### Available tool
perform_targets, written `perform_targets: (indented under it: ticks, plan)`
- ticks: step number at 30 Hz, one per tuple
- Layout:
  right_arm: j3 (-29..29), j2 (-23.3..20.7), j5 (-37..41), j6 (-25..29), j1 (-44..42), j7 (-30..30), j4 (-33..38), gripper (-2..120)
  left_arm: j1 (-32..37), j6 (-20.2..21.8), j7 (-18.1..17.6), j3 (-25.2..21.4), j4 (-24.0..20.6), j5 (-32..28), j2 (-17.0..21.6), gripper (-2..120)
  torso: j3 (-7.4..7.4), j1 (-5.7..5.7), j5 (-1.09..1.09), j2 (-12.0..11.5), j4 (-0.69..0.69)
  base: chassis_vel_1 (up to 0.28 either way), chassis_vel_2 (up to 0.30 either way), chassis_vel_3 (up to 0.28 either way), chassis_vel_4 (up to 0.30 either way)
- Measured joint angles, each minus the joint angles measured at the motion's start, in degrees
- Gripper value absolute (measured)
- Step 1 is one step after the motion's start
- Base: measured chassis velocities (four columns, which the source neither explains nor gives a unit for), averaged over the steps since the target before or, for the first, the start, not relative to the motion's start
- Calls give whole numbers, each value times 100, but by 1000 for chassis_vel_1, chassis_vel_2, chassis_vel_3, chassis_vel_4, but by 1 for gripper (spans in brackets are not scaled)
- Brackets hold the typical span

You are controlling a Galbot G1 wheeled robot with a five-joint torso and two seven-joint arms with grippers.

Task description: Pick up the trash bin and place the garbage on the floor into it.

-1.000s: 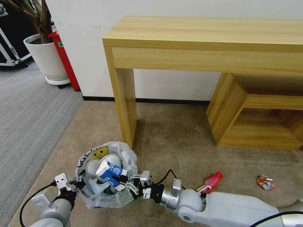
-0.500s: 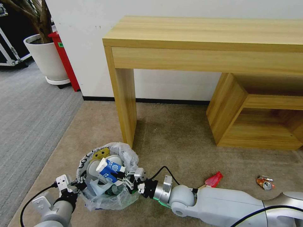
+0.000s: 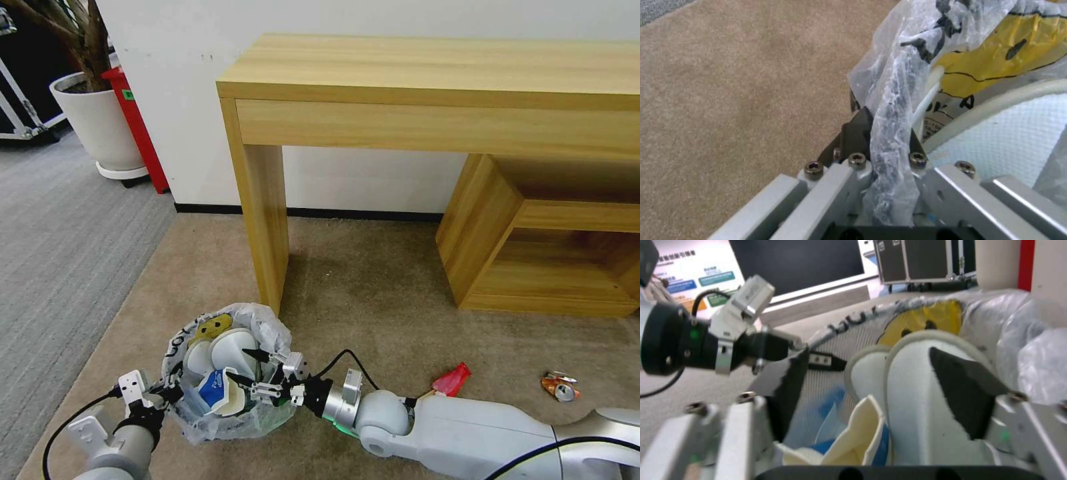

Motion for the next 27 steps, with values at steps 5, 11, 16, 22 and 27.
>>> perform_targets:
  ticks: [5, 11, 16, 22, 27]
  plan:
    - [275, -1, 8, -15, -134, 86, 75, 95, 6, 0, 0, -5, 30, 0, 2, 1, 0, 0, 0, 0, 0, 0, 0, 0, 0]
    - [561, 3, 30, -44, -259, 137, 183, 100, 0, -3, 3, -5, 52, 2, 4, 1, 0, 0, 0, 0, 0, 0, 0, 0, 0]
    - [816, 13, 82, -68, -355, 150, 259, 100, 0, -6, 4, -11, 80, 4, 12, 1, 0, 0, 0, 0, 0, 0, 0, 0, 0]
    - [1247, 103, 114, -87, -541, 293, 314, 100, -8, -7, 11, -5, 102, 16, 12, 1, 0, 0, 0, 0, 0, 0, 0, 0, 0]
    - [1990, 313, 98, -80, -776, 431, 432, 100, -12, -13, 17, -19, 112, 19, 23, 1, 0, 0, 0, 0, 0, 0, 0, 0, 0]
